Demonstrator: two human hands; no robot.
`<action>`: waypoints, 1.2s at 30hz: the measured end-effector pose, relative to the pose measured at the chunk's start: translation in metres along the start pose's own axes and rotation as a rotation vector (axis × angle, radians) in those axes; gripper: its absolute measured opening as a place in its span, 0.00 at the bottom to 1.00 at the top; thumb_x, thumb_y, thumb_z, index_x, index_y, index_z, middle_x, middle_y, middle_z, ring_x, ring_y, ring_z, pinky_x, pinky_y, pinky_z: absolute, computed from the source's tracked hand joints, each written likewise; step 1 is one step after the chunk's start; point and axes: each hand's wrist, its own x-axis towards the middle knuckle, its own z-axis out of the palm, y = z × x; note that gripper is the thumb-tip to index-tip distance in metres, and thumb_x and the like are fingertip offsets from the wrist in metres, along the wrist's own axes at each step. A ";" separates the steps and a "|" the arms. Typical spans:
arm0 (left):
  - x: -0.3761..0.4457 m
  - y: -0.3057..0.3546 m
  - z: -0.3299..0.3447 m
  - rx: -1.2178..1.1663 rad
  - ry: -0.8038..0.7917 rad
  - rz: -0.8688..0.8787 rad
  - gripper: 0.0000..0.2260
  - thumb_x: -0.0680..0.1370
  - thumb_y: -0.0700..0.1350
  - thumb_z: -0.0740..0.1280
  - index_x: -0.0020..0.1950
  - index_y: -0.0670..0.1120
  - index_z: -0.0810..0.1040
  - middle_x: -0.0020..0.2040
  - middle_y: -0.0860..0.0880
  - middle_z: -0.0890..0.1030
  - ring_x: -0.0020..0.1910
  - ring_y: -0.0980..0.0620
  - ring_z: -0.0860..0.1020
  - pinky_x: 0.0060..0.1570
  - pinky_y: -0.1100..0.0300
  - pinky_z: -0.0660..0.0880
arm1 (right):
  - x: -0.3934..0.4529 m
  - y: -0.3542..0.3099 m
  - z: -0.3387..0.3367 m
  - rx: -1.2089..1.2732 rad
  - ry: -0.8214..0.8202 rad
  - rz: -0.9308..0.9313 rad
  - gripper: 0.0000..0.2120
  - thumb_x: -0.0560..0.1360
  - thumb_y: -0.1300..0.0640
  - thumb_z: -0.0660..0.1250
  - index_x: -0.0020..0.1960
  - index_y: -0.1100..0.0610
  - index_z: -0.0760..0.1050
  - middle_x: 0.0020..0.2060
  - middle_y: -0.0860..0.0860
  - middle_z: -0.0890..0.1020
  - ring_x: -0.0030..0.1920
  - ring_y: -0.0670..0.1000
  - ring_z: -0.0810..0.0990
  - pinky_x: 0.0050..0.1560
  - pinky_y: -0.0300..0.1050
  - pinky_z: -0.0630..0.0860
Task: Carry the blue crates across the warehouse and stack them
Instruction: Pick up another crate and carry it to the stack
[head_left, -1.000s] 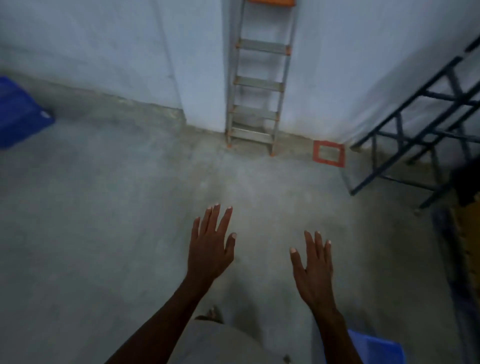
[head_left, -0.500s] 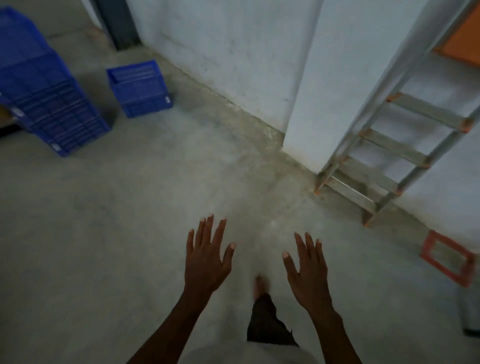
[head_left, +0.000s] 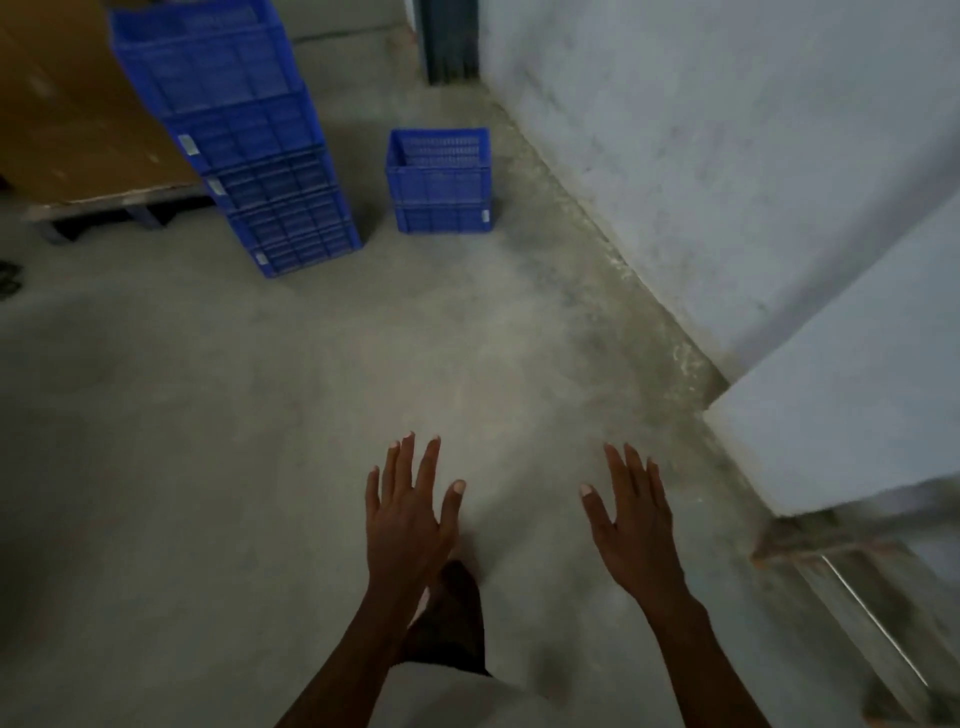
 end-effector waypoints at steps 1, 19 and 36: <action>0.027 -0.003 0.005 -0.009 0.003 -0.010 0.30 0.82 0.66 0.48 0.81 0.55 0.59 0.82 0.48 0.57 0.81 0.48 0.53 0.78 0.44 0.53 | 0.031 -0.009 0.005 0.009 0.000 -0.009 0.32 0.80 0.36 0.52 0.80 0.42 0.47 0.81 0.47 0.49 0.80 0.53 0.42 0.77 0.56 0.50; 0.554 -0.019 0.021 0.061 -0.004 -0.009 0.30 0.82 0.66 0.49 0.81 0.55 0.58 0.82 0.47 0.56 0.82 0.48 0.51 0.78 0.45 0.51 | 0.534 -0.153 0.042 -0.037 -0.051 -0.100 0.31 0.81 0.36 0.50 0.80 0.41 0.45 0.81 0.48 0.47 0.80 0.54 0.40 0.78 0.56 0.47; 0.946 -0.047 0.036 -0.020 0.073 -0.255 0.31 0.81 0.67 0.47 0.80 0.56 0.61 0.82 0.48 0.58 0.81 0.48 0.53 0.79 0.45 0.50 | 0.980 -0.263 0.079 -0.103 -0.249 -0.206 0.31 0.81 0.38 0.54 0.80 0.43 0.50 0.80 0.51 0.53 0.80 0.58 0.48 0.75 0.57 0.54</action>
